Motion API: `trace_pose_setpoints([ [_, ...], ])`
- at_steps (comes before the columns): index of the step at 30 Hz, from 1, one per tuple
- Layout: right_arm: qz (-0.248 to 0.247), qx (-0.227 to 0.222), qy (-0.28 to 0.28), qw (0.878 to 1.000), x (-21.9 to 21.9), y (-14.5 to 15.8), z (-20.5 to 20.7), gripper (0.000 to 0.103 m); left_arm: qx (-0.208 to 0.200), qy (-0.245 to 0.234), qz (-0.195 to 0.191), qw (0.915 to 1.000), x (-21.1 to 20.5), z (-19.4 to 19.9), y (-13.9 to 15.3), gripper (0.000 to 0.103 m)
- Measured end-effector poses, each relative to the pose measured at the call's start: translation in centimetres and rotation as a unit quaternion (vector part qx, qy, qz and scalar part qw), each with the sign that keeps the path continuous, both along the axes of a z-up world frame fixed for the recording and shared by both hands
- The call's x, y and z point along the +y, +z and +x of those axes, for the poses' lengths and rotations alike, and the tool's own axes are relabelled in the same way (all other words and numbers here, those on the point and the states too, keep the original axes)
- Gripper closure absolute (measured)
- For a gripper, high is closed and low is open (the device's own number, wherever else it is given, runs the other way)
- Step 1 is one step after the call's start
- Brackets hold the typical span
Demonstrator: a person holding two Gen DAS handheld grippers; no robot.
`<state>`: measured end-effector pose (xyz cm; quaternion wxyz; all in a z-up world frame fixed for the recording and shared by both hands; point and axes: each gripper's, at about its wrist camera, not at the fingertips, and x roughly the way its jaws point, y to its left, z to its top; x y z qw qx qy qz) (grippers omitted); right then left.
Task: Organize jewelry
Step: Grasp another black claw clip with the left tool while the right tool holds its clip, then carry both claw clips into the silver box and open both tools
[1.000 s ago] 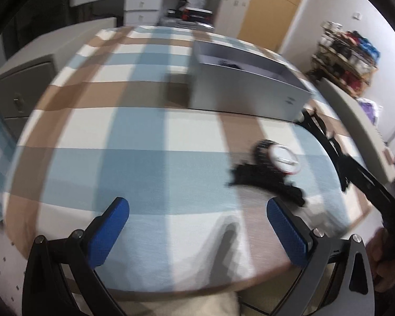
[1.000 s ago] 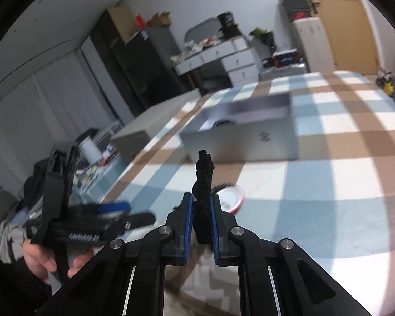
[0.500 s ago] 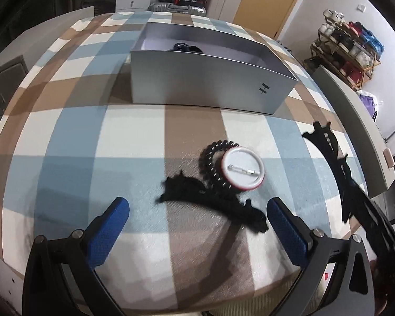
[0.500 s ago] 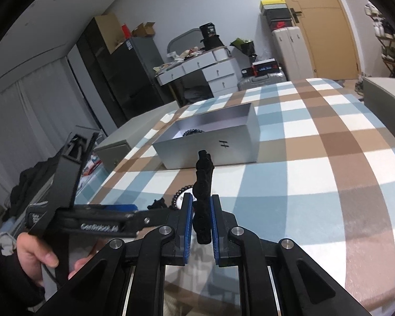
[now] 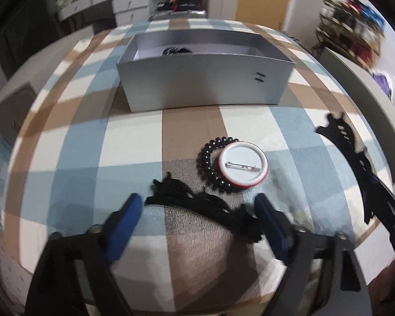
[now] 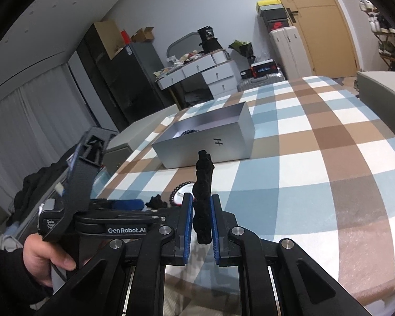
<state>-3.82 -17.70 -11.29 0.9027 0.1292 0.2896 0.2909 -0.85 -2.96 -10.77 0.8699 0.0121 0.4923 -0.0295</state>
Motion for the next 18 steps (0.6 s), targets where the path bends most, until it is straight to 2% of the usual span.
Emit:
trace_pose_setpoints([
  [1,0.000,0.000,0.002,1.000,0.1,0.0,-0.1,0.091,0.000,-0.004,0.007,1.0000,-0.1,-0.1,0.1,0.034],
  [7,-0.007,-0.009,0.012,1.000,1.0,0.5,-0.4,0.091,0.009,-0.028,0.002,0.9996,1.3,-0.9,0.0,0.033],
  [11,-0.001,-0.001,0.010,1.000,1.3,0.4,-0.1,0.091,-0.009,-0.068,0.010,0.9976,1.4,-1.3,0.5,0.033],
  [18,-0.012,0.005,0.013,1.000,2.3,0.3,0.0,0.091,-0.023,-0.069,-0.015,0.9973,2.9,-0.4,1.0,0.033],
])
